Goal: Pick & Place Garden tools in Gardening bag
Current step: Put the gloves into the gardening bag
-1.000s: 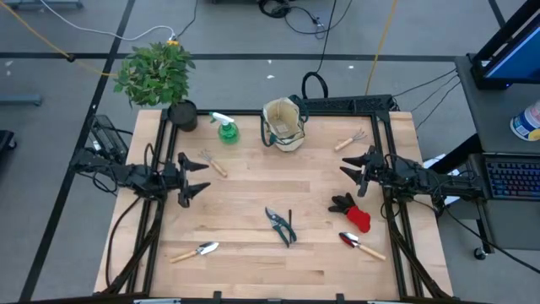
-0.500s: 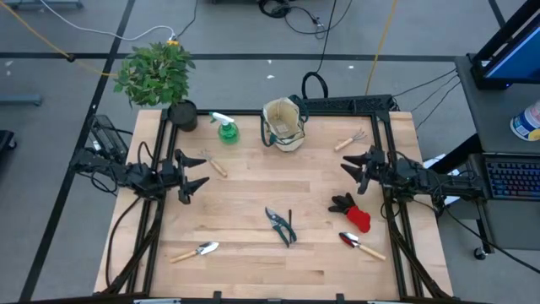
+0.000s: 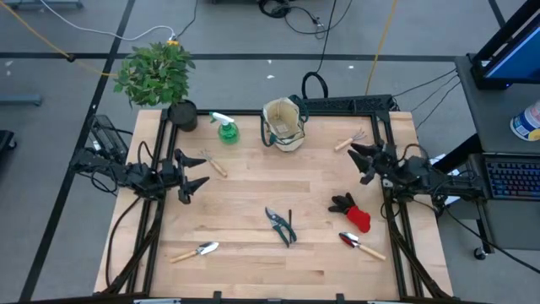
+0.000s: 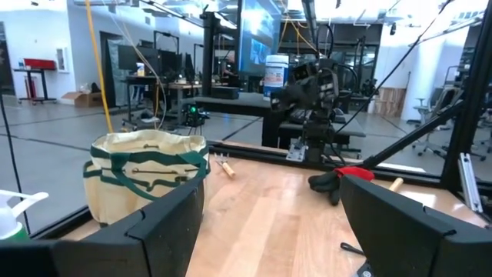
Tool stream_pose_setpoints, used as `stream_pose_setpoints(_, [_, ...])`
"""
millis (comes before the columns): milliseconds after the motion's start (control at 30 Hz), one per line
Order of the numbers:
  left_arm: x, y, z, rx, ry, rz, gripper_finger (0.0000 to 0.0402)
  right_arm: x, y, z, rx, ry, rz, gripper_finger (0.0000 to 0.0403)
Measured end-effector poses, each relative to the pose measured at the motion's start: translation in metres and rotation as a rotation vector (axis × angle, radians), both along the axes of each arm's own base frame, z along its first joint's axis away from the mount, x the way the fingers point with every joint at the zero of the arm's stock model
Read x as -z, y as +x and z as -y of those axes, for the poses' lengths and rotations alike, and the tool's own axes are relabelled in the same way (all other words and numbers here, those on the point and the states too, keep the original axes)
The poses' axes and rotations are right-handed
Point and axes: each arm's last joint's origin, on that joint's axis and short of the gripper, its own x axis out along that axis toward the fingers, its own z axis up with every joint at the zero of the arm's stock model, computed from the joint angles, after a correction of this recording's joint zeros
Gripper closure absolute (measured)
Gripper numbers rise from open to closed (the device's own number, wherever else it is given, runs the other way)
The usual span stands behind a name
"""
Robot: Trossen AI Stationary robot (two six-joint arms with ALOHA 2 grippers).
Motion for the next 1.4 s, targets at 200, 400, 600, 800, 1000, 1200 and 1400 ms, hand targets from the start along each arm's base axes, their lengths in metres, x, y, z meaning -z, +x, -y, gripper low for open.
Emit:
stream_pose_setpoints(200, [0.0,0.0,0.0,0.0,-0.004,0.001,0.0092,-0.031,0.003,-0.002,-0.03,-0.126,0.057,0.0265])
stream_pose_setpoints(400, [0.0,0.0,0.0,0.001,-0.004,0.001,0.0092,-0.068,0.025,-0.002,-0.09,-0.132,-0.3,0.0287])
stream_pose_setpoints(600, [0.0,0.0,0.0,0.001,-0.004,0.001,0.0092,-0.09,0.051,0.0,-0.125,-0.044,-0.779,0.0288])
stream_pose_setpoints(800, [0.0,0.0,0.0,0.0,0.0,-0.002,0.0092,-0.093,0.058,0.0,-0.093,0.137,-1.166,0.0282])
stream_pose_setpoints(1000, [0.001,0.0,0.0,0.0,0.002,-0.006,0.0092,-0.091,0.059,-0.005,-0.163,0.383,-1.331,0.023])
stream_pose_setpoints(1200, [0.001,0.0,0.0,0.001,0.0,-0.005,0.0092,-0.079,0.066,-0.016,-0.341,0.664,-1.362,0.0148])
stream_pose_setpoints(1400, [0.001,0.0,0.0,0.001,0.002,-0.006,0.0092,-0.067,0.066,-0.033,-0.389,0.758,-1.45,0.0083])
